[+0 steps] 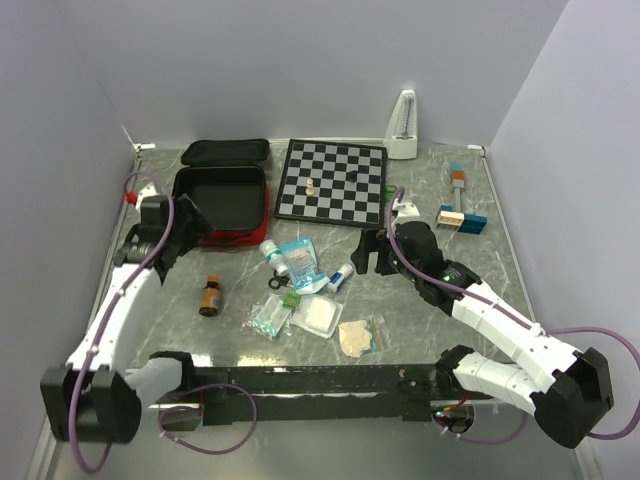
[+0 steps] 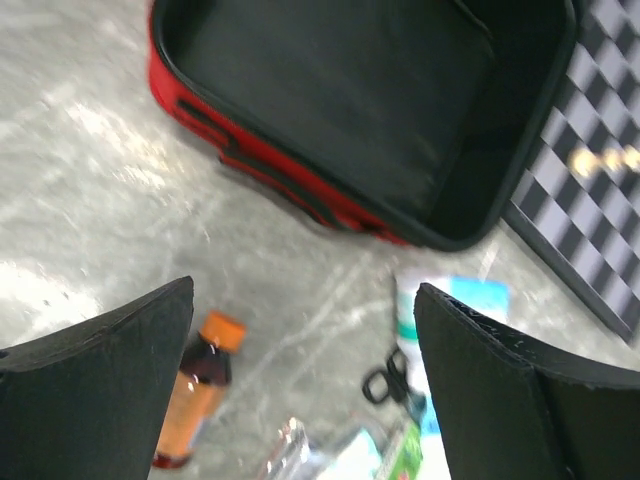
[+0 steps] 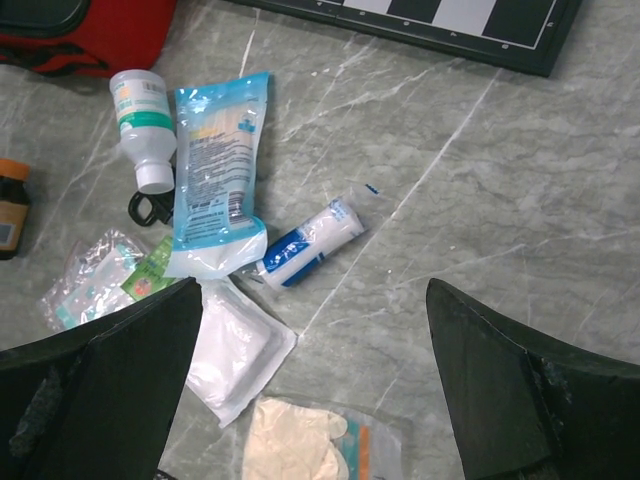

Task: Organize the medicine kit
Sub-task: Move the medicine box to the center of the board.

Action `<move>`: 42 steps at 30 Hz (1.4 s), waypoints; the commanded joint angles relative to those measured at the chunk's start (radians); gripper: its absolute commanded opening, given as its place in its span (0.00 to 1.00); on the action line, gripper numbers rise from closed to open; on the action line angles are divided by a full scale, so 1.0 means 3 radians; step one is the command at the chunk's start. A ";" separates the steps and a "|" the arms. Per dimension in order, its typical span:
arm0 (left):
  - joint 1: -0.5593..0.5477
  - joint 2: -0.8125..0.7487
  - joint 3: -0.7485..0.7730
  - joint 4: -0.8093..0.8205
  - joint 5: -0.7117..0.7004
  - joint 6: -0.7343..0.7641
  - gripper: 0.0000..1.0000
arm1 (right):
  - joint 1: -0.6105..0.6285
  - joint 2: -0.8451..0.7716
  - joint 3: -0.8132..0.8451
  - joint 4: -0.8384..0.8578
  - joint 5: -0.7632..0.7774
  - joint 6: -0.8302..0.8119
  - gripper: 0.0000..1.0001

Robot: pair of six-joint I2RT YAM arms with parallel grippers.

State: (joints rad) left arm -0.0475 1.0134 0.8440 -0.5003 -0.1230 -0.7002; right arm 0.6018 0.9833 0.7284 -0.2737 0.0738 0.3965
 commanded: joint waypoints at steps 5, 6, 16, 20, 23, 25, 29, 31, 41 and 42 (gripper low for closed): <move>0.0066 0.0906 0.0811 -0.0172 -0.0643 -0.0018 0.97 | -0.0007 -0.0112 -0.0010 0.0069 -0.0164 0.0110 0.99; 0.0127 0.0983 0.0908 -0.0203 -0.0638 -0.0048 0.98 | -0.0007 -0.0117 -0.0004 0.0053 -0.0164 0.0105 0.99; 0.0587 0.1812 0.1380 -0.0138 -0.0664 -0.0023 0.97 | -0.0007 -0.0153 0.0113 -0.0099 -0.0220 0.0054 0.99; 0.0731 0.2179 0.1476 -0.0097 -0.0424 0.0002 0.95 | -0.0007 -0.0240 0.0210 -0.0197 -0.0404 0.0105 0.99; 0.0731 0.2272 0.1406 0.0082 -0.0306 0.0028 0.93 | -0.0002 -0.0301 0.0226 -0.0192 -0.0507 0.0146 0.99; 0.0731 0.2318 0.1354 0.0174 -0.0250 0.0069 0.88 | -0.0012 -0.0312 0.0256 -0.0212 -0.0527 0.0136 0.99; 0.0726 0.2364 0.1171 0.0394 -0.0056 0.0191 0.77 | -0.0002 -0.0347 0.0246 -0.0213 -0.0481 0.0054 0.99; 0.0726 0.2313 0.1048 0.0476 -0.0019 0.0212 0.67 | -0.0007 -0.0358 0.0211 -0.0182 -0.0466 0.0059 1.00; 0.0726 0.1705 0.0209 0.0338 -0.0030 -0.0187 0.01 | -0.0002 -0.0245 0.0123 -0.0141 -0.0594 0.0171 0.99; 0.0726 0.1649 0.0138 0.0323 -0.0020 -0.0202 0.01 | -0.0002 -0.0245 0.0118 -0.0151 -0.0589 0.0176 0.99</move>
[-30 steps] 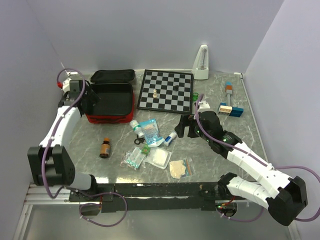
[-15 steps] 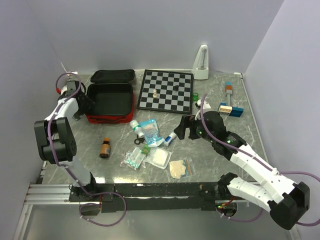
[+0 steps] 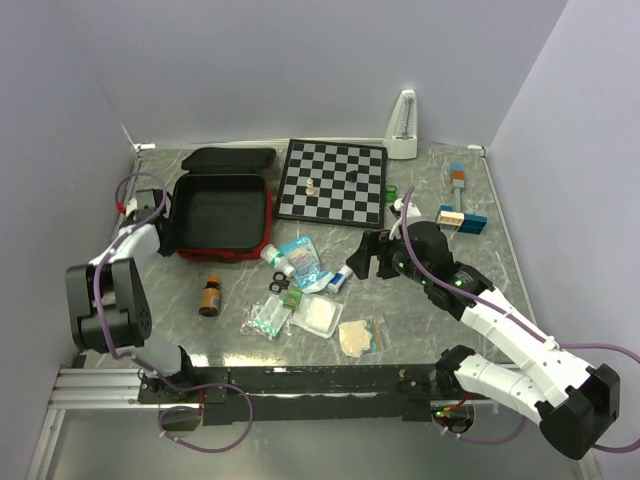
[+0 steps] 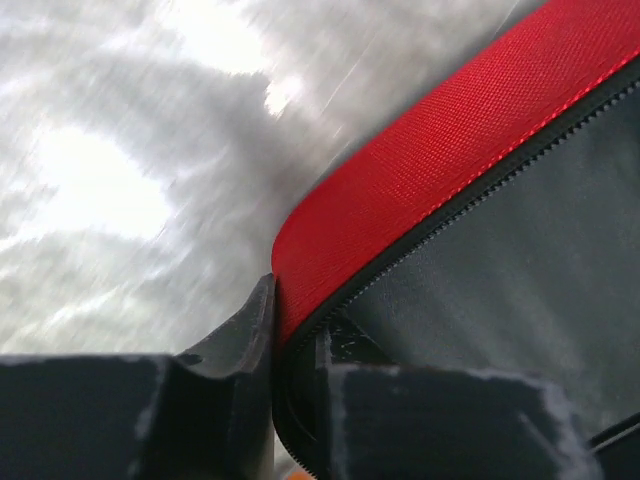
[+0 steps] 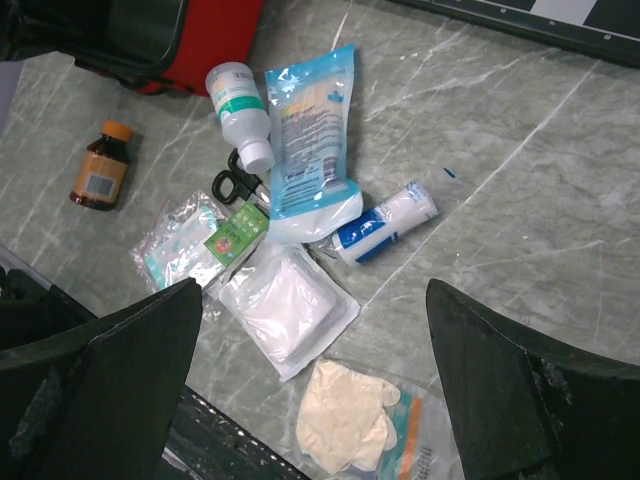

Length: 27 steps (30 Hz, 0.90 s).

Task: Organize the medicine kit
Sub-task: Move the medicine box to the center of the board.

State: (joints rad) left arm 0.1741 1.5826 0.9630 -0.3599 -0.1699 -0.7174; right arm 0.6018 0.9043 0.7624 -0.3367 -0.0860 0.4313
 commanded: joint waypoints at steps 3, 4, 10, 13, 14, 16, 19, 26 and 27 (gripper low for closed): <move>-0.0013 -0.0488 -0.0438 -0.0196 0.0183 -0.0237 0.01 | -0.0012 0.0018 0.0005 0.0043 -0.0046 0.0071 0.99; -0.0013 -0.0580 -0.0494 -0.0221 0.0173 -0.0288 0.01 | -0.0002 0.0018 0.0010 0.0043 -0.0051 0.0081 0.99; -0.0013 -0.1056 -0.0628 -0.0538 0.0188 -0.0650 0.01 | -0.0002 0.0105 0.0000 0.0079 -0.0163 0.0209 0.98; -0.0013 -0.1327 -0.0735 -0.0722 0.0234 -0.0896 0.01 | -0.0002 0.0151 -0.0020 0.0084 -0.0194 0.0255 0.98; -0.0018 -0.1419 -0.0771 -0.0763 0.0270 -0.0967 0.01 | -0.0002 0.0166 -0.0020 0.0084 -0.0209 0.0265 0.98; -0.0048 -0.1583 -0.0842 -0.0876 0.0316 -0.1141 0.01 | -0.0001 0.0197 -0.0020 0.0079 -0.0219 0.0265 0.98; -0.0395 -0.1828 -0.0889 -0.1065 0.0087 -0.1468 0.02 | -0.0002 0.0248 -0.0010 0.0069 -0.0235 0.0265 0.98; -0.0693 -0.2003 -0.0874 -0.1239 -0.0277 -0.1577 0.35 | -0.0001 0.0269 0.0005 0.0008 -0.0220 0.0209 0.98; -0.0698 -0.1987 -0.0828 -0.1265 -0.0338 -0.1541 0.36 | -0.0002 0.0253 0.0005 -0.0008 -0.0209 0.0204 0.98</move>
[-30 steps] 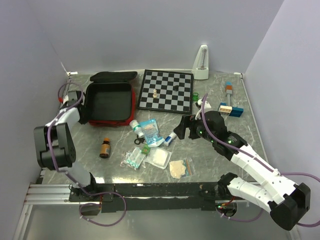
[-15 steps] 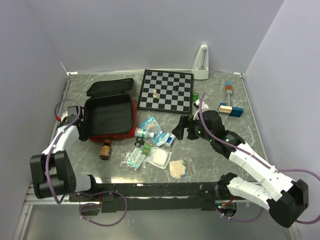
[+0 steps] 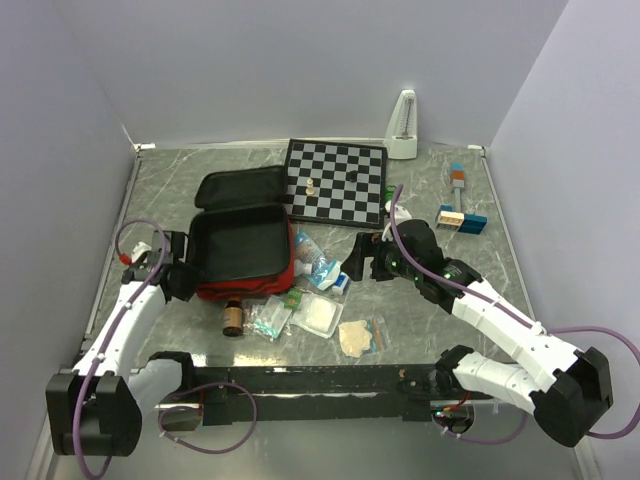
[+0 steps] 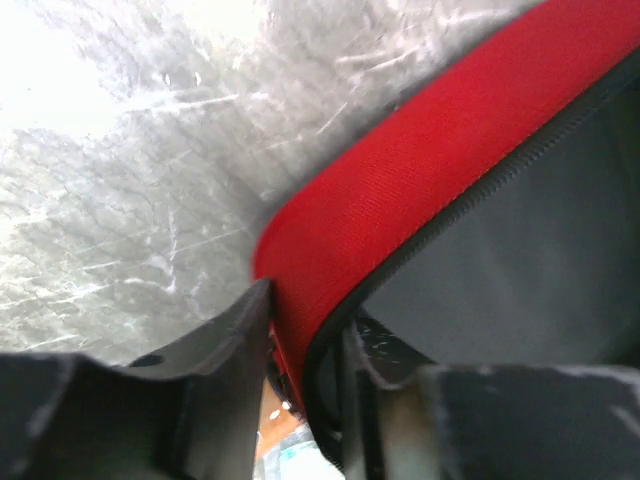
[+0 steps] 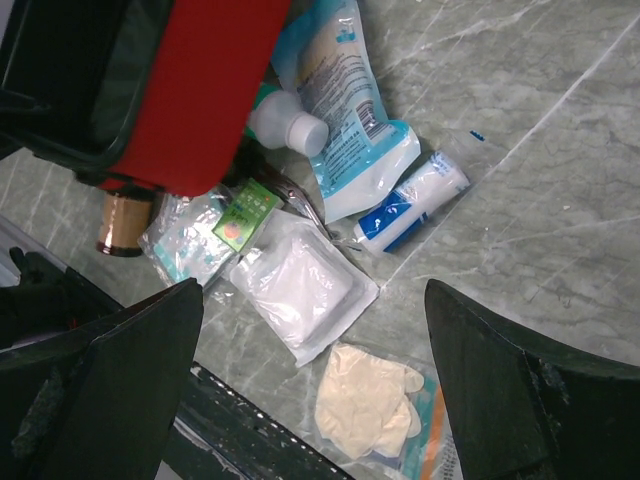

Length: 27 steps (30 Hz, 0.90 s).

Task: Organize the medicine kit
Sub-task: Move the medicine box to the center of the board.

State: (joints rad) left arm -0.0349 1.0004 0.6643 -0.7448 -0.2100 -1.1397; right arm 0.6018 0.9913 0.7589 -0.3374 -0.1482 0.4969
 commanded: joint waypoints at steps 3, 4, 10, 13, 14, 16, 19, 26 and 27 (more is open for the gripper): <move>0.0004 -0.0032 0.0291 -0.0002 -0.0327 -0.0036 0.34 | -0.0002 -0.0078 0.0017 -0.0026 0.0034 -0.0030 0.98; -0.0001 -0.0032 0.0316 0.0008 -0.0368 -0.0021 0.30 | -0.0002 -0.0088 0.0012 -0.0031 0.0039 -0.0030 0.98; 0.0101 0.0106 0.0485 0.0110 -0.0374 0.0224 0.33 | -0.0002 -0.0103 -0.0014 -0.0036 0.0044 -0.0030 0.98; 0.0101 -0.0005 0.0598 0.0085 -0.0445 0.0510 0.65 | -0.0002 -0.0108 -0.0034 -0.0046 0.0059 -0.0056 0.98; 0.0101 -0.0067 0.0628 0.0090 -0.0481 0.0597 0.76 | -0.0002 -0.0113 -0.0029 -0.0046 0.0059 -0.0071 0.98; 0.0101 -0.0210 0.0669 0.0181 -0.0476 0.0827 0.90 | 0.0004 -0.0098 -0.0009 -0.0041 0.0064 -0.0097 0.98; 0.0101 -0.0307 0.0787 0.0335 -0.0232 0.1333 0.89 | -0.0002 -0.0042 0.0032 -0.0036 0.0044 -0.0137 0.98; -0.0225 -0.0441 0.0802 0.1055 0.1322 0.2320 0.93 | -0.0002 0.0024 0.0073 -0.0026 0.0014 -0.0209 0.98; -0.0373 -0.0425 0.0807 0.1107 0.1491 0.2478 0.96 | -0.0002 0.0025 0.0078 -0.0031 -0.0002 -0.0224 0.98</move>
State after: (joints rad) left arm -0.0444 0.8738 0.8707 -0.5560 -0.0715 -0.6281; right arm 0.6018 0.9955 0.7582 -0.3531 -0.1410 0.4526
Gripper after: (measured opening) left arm 0.922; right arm 0.983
